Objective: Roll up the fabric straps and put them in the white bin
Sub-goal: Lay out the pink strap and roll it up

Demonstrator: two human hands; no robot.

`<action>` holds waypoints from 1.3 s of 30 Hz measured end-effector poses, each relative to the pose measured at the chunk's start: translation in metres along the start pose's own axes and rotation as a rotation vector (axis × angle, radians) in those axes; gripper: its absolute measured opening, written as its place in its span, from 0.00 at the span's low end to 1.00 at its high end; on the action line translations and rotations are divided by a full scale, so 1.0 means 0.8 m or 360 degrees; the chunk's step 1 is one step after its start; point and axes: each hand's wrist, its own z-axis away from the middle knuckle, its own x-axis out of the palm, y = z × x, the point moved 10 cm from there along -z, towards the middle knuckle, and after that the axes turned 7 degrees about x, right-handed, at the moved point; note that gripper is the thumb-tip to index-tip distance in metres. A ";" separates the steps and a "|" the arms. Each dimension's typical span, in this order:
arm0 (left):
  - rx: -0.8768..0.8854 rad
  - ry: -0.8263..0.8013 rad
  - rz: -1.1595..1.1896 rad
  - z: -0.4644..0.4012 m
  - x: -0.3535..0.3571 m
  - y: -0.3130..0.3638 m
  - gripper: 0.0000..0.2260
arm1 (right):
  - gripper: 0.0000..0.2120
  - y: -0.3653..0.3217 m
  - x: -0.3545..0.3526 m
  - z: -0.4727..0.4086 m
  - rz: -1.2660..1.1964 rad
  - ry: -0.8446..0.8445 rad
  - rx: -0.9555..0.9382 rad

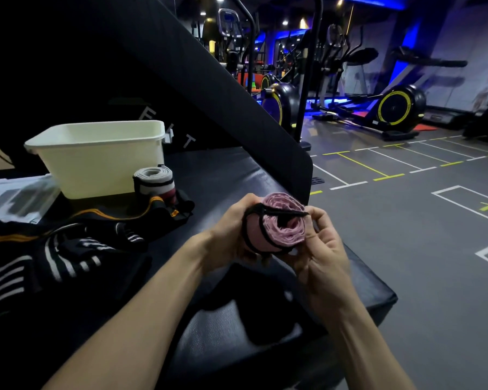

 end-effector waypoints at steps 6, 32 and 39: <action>0.0722 0.0596 -0.0617 -0.013 -0.052 0.045 0.15 | 0.05 -0.031 -0.012 0.010 0.0457 0.0094 -0.0349; 0.1554 0.0422 -0.1802 0.040 0.037 0.107 0.04 | 0.06 -0.068 -0.042 0.021 0.1595 0.0458 -0.0732; 0.0936 0.0202 -0.1380 0.016 0.014 0.085 0.04 | 0.07 -0.066 -0.036 0.012 0.1453 0.0276 -0.0583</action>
